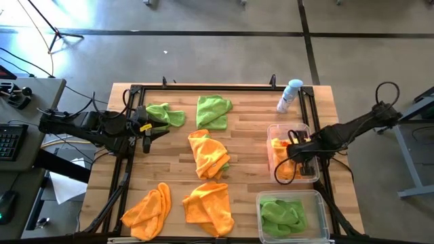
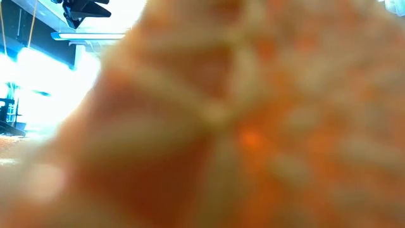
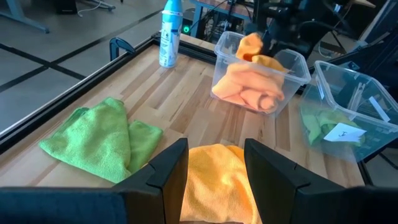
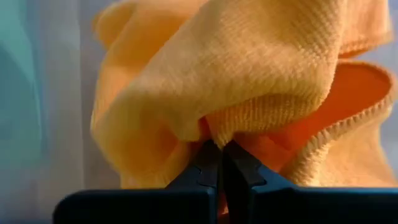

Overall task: Sort microfiber towel by color & place in baskets
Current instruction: Put the yellow towel into the top transparent bin

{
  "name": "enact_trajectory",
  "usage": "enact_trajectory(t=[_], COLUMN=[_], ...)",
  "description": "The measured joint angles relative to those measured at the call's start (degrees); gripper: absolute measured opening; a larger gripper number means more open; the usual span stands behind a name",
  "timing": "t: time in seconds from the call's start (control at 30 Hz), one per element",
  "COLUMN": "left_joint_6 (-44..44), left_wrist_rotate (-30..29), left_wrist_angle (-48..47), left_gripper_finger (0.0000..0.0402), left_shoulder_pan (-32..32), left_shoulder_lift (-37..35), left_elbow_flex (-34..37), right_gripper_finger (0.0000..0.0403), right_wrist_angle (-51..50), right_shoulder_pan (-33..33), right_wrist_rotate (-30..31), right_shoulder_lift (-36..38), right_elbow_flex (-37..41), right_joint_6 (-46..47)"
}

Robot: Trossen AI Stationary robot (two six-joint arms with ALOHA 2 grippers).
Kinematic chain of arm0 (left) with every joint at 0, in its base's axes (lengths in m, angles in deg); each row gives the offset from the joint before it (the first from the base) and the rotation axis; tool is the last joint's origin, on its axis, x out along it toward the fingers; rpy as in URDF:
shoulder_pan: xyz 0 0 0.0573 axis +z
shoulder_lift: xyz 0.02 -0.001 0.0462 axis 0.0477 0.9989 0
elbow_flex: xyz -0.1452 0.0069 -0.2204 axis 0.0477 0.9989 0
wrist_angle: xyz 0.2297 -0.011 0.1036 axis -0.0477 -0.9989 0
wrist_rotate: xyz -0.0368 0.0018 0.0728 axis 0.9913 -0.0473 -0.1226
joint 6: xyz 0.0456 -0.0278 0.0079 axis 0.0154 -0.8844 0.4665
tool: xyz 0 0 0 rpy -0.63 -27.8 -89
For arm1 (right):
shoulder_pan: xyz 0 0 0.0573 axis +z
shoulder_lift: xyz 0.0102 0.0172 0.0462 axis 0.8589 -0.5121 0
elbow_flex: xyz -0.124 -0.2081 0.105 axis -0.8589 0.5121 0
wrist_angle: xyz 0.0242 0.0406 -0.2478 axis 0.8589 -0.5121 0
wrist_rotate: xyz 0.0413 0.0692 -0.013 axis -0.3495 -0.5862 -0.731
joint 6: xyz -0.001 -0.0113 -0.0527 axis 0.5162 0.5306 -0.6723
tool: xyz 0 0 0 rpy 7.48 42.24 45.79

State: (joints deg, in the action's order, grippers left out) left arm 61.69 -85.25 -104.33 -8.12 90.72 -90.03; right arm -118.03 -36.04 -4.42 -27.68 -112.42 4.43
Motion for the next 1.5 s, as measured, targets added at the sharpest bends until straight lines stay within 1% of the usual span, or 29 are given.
enact_trajectory(t=[0.13,0.3,0.4,0.63,0.83,1.0,1.1,1.2,1.33,1.5], left_joint_6=[0.0,0.0,0.0,0.0,0.0,0.0,0.0,0.0,0.0,0.0], left_wrist_rotate=[0.0,0.0,0.0,-0.1,-0.2,-0.3,-0.3,-0.4,-0.5,-0.5], left_wrist_angle=[0.0,0.0,0.0,0.0,0.0,0.0,0.0,0.0,0.0,0.0], left_gripper_finger=[0.0145,0.0145,0.0145,0.0145,0.0145,0.0145,0.0145,0.0145,0.0145,0.0145], left_shoulder_pan=[0.0,0.0,0.0,0.0,0.0,0.0,0.0,0.0,0.0,0.0], left_shoulder_lift=[0.0,0.0,0.0,0.0,0.0,0.0,0.0,0.0,0.0,0.0], left_elbow_flex=[0.0,0.0,0.0,0.0,0.0,0.0,0.0,0.0,0.0,0.0], right_gripper_finger=[0.0,0.0,0.0,0.0,0.0,0.0006,0.0021,0.0046,0.0092,0.0153], right_wrist_angle=[6.5,7.4,7.3,6.6,7.3,8.0,7.8,7.5,6.6,-0.4], right_shoulder_pan=[-1.7,-4.4,-6.3,-9.3,-9.8,-9.8,-9.8,-9.8,-9.8,-9.8], right_wrist_rotate=[-0.3,-0.4,-0.4,-0.6,-1.5,-1.5,-2.2,-4.3,-4.7,-3.9], right_shoulder_lift=[3.5,3.3,1.1,-6.7,-12.3,-13.9,-13.2,-11.5,-8.2,-4.5], right_elbow_flex=[5.0,6.3,6.3,6.3,6.3,6.3,6.3,5.1,3.0,-1.2], right_joint_6=[7.9,12.0,12.2,14.6,14.8,13.5,13.2,13.4,15.0,17.4])
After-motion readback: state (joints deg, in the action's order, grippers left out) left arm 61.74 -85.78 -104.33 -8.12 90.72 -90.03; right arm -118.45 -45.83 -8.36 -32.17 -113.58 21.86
